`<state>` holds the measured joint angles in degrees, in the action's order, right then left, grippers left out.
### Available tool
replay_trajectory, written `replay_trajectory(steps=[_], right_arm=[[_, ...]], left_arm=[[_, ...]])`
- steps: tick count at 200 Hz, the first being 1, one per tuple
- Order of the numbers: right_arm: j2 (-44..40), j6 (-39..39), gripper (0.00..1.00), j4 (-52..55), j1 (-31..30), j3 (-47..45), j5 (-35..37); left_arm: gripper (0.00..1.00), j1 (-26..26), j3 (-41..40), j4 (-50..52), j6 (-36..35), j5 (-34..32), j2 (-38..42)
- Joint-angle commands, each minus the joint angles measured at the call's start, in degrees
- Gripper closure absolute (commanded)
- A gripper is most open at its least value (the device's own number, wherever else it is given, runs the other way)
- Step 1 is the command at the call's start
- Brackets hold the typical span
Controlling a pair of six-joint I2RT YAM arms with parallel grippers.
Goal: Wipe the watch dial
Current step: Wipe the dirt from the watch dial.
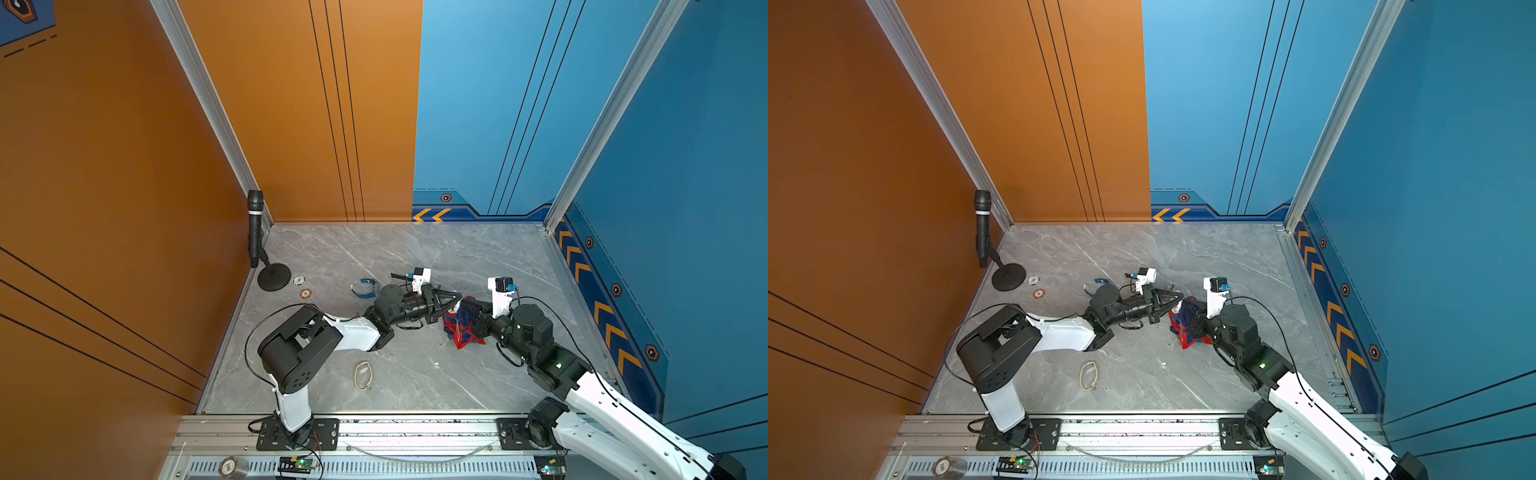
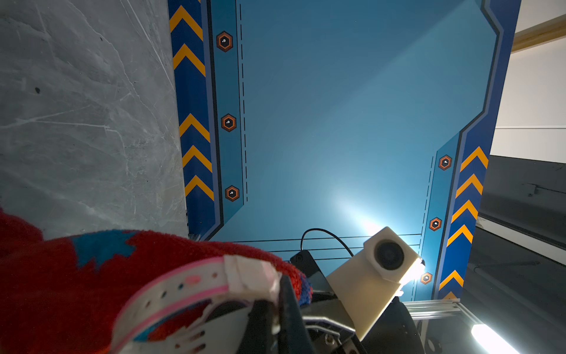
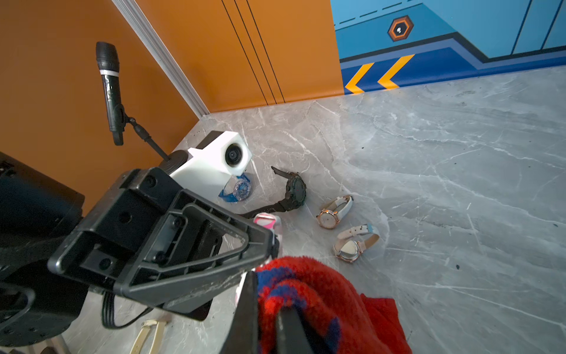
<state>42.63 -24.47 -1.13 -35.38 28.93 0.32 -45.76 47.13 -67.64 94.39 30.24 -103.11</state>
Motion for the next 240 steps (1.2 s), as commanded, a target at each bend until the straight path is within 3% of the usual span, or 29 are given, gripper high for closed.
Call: replay_trajectory(steps=[1, 120, 169, 240], right_arm=[[-0.5, -0.3, 1.0, -1.4, -0.2, -3.0, 2.7], [-11.9, -1.1, 1.0, 10.1, 7.6, -3.1, 2.1], [-15.1, -3.9, 1.0, 11.6, 6.5, -0.2, -2.7], [-12.0, -5.6, 1.0, 9.2, 3.6, 2.4, -2.3]], left_arm=[[1.0, -1.0, 0.5, -4.6, 0.9, 1.3, 0.6], [1.0, -1.2, 1.0, -4.1, 0.8, 2.1, 0.3], [1.0, -1.3, 2.4, -0.8, -1.0, 3.0, -0.3], [1.0, -2.0, 3.7, -0.9, -1.0, 4.1, -1.3]])
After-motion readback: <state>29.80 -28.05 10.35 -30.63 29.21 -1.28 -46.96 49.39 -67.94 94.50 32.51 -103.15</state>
